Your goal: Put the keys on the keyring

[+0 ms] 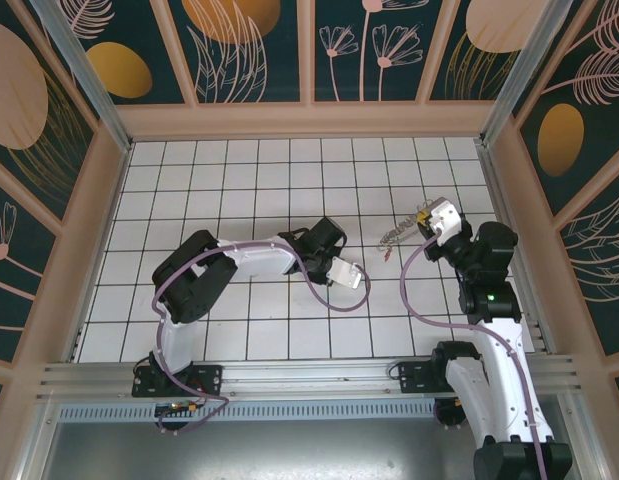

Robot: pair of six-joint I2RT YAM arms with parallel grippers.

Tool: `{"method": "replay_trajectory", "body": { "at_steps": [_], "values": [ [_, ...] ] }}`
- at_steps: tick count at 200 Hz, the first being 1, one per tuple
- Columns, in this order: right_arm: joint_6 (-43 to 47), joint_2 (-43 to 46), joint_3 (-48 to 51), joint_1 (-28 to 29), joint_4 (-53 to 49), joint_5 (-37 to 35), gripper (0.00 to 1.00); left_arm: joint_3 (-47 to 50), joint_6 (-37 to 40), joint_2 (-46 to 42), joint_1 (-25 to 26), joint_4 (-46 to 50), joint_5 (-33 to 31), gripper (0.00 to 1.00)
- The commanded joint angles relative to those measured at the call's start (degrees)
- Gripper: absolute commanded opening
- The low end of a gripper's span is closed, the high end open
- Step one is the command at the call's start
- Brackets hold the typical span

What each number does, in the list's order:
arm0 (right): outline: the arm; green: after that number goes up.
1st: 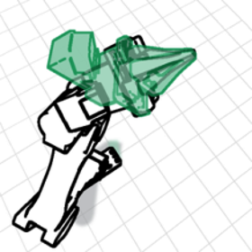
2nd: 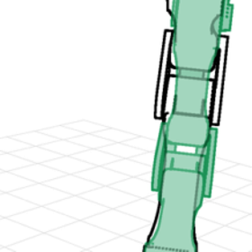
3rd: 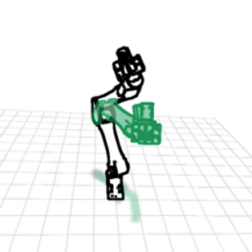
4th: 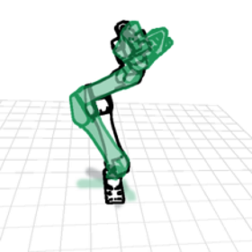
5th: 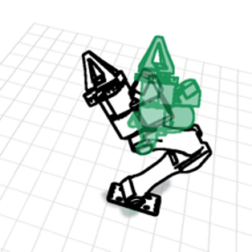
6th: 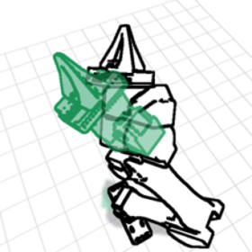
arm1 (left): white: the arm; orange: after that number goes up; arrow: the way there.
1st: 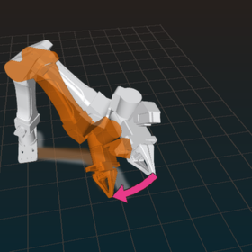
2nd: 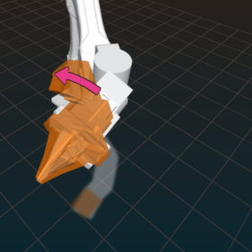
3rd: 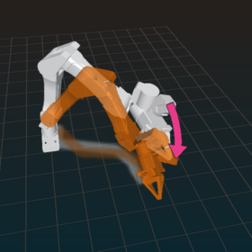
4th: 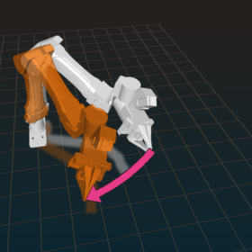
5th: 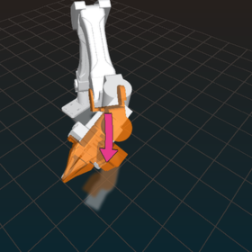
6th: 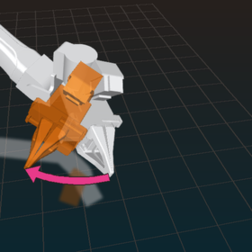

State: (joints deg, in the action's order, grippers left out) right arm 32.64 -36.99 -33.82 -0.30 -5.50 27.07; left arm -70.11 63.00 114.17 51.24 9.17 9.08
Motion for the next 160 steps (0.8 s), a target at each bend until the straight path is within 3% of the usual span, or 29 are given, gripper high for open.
{"method": "replay_trajectory", "body": {
  "at_steps": [1,14,68,96,160],
  "values": [
    [0.4,1.02,0.18,-0.28,1.38,0.22,0.0,-0.27,-1.63,0.51,-0.44,1.48,0.14,0.29],
    [0.43,1.12,0.23,-0.32,1.37,0.18,0.0,0.19,-2.29,0.43,-0.45,0.95,0.4,0.37],
    [0.29,1.05,0.35,-0.28,1.67,0.31,0.0,-0.26,-5.77,1.34,-0.5,-0.39,-1.04,0.39],
    [0.39,1.04,0.16,-0.32,1.37,0.18,0.0,-3.44,-8.99,3.42,-1.09,3.38,-1.68,0.33],
    [0.4,0.79,0.14,-0.32,1.67,0.33,0.0,-6.25,-16.39,5.18,-4.05,8.76,6.56,0.23]
  ]
}}
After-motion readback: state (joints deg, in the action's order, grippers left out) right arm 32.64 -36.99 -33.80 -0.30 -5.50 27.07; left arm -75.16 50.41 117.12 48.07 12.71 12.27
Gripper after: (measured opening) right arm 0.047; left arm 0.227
